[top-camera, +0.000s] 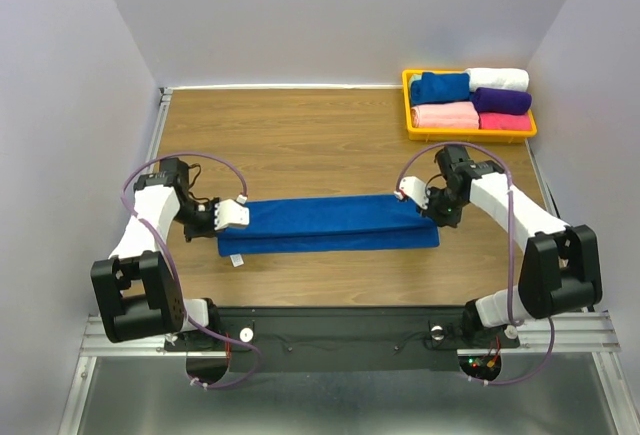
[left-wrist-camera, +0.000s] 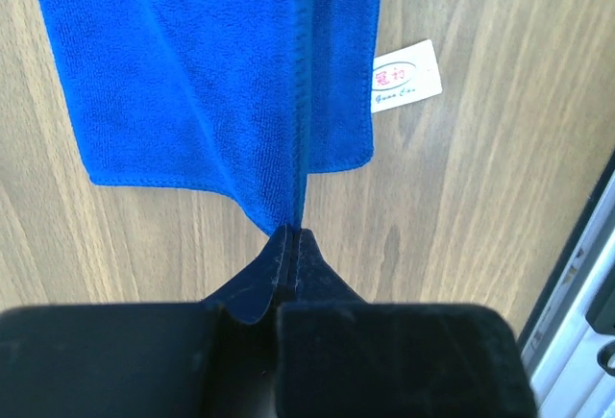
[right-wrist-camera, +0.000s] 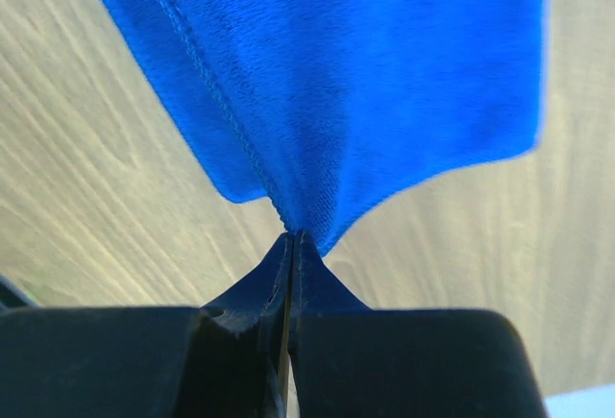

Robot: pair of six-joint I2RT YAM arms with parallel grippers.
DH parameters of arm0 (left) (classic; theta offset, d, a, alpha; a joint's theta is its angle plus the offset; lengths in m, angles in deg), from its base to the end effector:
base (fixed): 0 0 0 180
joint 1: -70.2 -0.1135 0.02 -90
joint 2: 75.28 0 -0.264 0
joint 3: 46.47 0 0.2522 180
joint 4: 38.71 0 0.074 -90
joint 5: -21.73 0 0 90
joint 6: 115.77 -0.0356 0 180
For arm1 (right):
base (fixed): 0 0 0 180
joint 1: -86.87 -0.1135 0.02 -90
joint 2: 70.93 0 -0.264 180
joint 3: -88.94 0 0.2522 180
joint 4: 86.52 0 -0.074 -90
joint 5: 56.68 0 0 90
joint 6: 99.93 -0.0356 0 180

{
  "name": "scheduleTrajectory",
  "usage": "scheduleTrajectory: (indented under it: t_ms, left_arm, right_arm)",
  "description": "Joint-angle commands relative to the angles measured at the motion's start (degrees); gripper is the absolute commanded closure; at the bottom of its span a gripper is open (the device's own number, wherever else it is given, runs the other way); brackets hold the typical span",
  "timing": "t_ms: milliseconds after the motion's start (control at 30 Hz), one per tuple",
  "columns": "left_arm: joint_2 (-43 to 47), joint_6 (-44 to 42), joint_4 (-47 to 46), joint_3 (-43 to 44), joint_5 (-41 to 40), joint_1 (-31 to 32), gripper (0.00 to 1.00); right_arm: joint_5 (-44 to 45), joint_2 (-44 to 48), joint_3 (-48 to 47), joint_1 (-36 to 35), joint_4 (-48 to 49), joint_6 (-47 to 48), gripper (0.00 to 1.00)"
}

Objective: Roll the towels
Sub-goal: Fold the towel

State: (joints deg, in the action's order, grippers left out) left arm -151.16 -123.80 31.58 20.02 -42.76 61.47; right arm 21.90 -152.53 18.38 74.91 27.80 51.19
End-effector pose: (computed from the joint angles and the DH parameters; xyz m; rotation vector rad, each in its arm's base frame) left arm 0.2232 0.0188 0.2240 1.9182 1.8640 -0.1673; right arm 0.2470 0.0595 0.2204 -1.7213 2.2671 0.1210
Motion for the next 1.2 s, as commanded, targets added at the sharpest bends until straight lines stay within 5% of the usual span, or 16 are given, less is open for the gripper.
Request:
scheduleTrajectory:
  t_ms: [0, 467, 567, 700, 733, 933, 1167]
  left_arm:
    - [0.03, 1.70, -0.71, -2.18, 1.11, 0.82, 1.00]
    - [-1.91, 4.79, -5.29, -8.25, 1.55, 4.42, 0.98]
    - [-2.26, 6.45, -6.87, -8.87, 0.50, 4.43, 0.90]
    - [-2.17, 7.16, -5.39, -7.56, -1.34, 4.43, 0.64]
    - [-1.21, 7.25, -4.08, -7.12, -1.61, 4.34, 0.61]
    - [2.05, 9.78, -0.29, 0.87, -1.79, 1.62, 0.56]
    - [-4.36, 33.32, -6.24, 8.88, 8.76, 3.71, 0.58]
  right_arm:
    - [-1.32, -2.24, 0.90, 0.54, -0.03, 0.40, 0.99]
    - [-2.21, -4.44, 3.18, 0.54, 0.68, 0.31, 0.97]
    - [-1.85, -3.92, 3.71, 0.45, 0.51, 0.40, 0.85]
    - [-1.15, -1.99, 3.36, 0.45, -0.37, -0.30, 0.49]
    - [-1.06, -1.37, 2.49, 0.54, -1.07, -1.17, 0.48]
    - [-5.79, -1.18, -6.90, 1.68, -6.86, -5.56, 0.48]
    - [-11.26, -13.83, -18.43, 1.68, -7.58, -15.94, 0.65]
